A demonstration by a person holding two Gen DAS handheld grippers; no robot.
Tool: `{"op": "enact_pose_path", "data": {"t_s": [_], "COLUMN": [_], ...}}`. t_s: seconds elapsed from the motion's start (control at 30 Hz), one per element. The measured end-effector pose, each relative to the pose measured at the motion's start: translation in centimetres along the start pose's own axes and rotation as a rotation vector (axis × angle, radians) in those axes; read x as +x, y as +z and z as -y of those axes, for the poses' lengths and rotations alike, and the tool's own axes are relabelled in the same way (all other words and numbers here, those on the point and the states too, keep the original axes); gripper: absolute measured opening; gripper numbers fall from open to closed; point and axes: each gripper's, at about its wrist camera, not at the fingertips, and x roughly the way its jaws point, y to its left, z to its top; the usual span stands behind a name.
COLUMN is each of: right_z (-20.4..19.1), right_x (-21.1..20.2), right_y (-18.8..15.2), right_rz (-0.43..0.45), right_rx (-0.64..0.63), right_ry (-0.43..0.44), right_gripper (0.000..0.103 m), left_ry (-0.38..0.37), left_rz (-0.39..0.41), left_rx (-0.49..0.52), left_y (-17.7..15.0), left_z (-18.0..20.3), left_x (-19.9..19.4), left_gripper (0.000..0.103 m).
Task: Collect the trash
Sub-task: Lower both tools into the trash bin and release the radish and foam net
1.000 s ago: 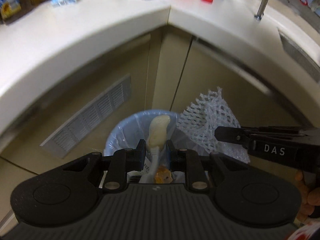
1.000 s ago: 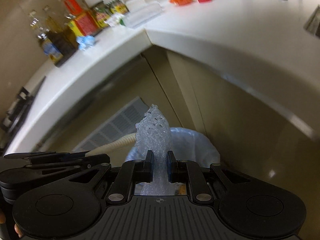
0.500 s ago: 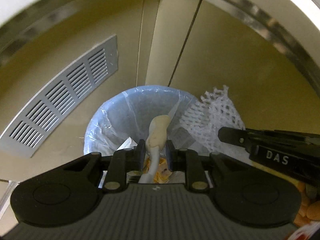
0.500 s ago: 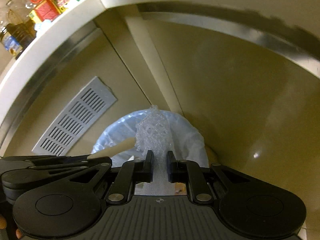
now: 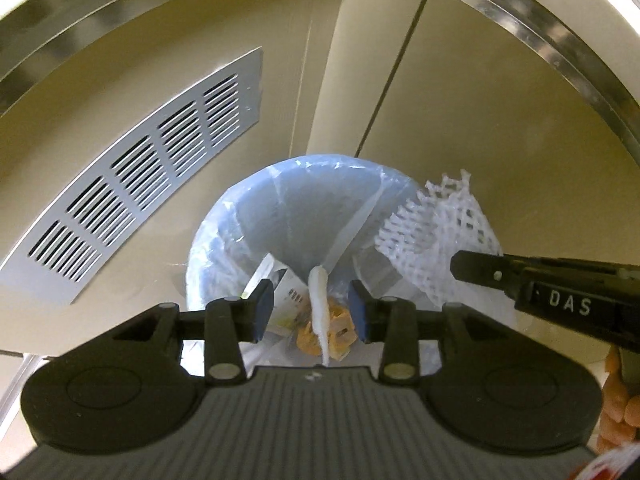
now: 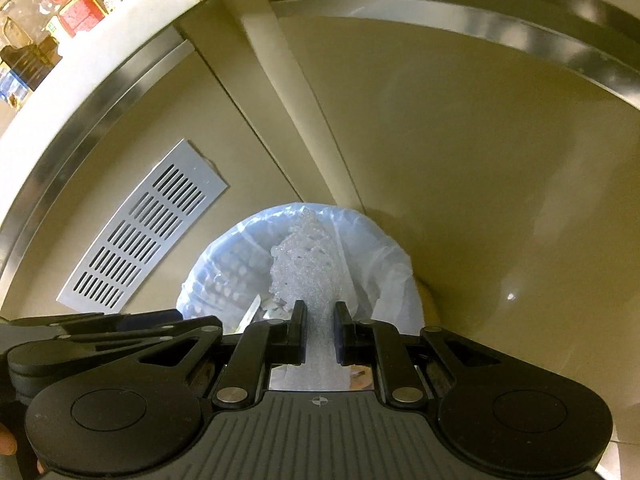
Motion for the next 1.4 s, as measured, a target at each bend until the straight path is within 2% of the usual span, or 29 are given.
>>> {"op": "enact_pose_path", "data": {"t_s": [0.3, 0.37, 0.4, 0.43, 0.97, 1.4], "right_z": [-1.2, -1.2, -1.2, -1.2, -0.7, -2.2], "right_x": [1.1, 1.4, 1.3, 1.3, -1.3, -6.9], "right_y": [0.4, 0.5, 0.5, 0.4, -0.6, -0.5], "right_rz": [-0.009, -0.018, -0.015, -0.006, -0.03, -0.017], "right_rx": [-0.005, -0.002, -0.001, -0.001, -0.004, -0.05], "right_ry": [0.015, 0.019, 0.013, 0.008, 0.001, 0.045], "right_gripper": [0.014, 0.028, 0.042, 0.051, 0.053, 0.056], "left_ry": [0.004, 0.007, 0.007, 0.008, 0.019, 0.011], "left_rz": [0.01, 0.007, 0.007, 0.008, 0.029, 0.088], "left_rx": [-0.029, -0.036, -0.04, -0.041, -0.02, -0.013], "left_y": [-0.4, -0.5, -0.5, -0.6, -1.1, -1.6], "left_z": [-1.4, -1.7, -1.9, -2.0, -1.6, -0.2], "left_x": [-1.2, -1.3, -1.3, -1.4, -3.6, -9.7], "left_gripper": [0.037, 0.037, 0.037, 0.036, 0.036, 0.037]}}
